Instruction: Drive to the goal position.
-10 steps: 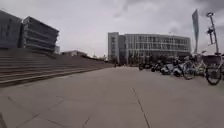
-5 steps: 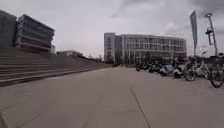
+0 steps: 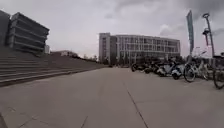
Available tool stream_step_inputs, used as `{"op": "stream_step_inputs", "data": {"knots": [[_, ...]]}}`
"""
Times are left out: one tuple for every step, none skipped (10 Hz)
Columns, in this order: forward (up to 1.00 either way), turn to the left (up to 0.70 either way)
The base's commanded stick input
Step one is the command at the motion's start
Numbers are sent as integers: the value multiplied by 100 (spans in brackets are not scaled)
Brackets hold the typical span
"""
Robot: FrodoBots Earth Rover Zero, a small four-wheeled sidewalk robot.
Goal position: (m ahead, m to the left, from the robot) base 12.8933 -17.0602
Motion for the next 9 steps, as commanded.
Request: {"op": "stream_step_inputs", "data": {"knots": [[70,0],[70,0],[70,0],[70,0],[70,0],[70,0],[70,0],[70,0],[70,0]]}}
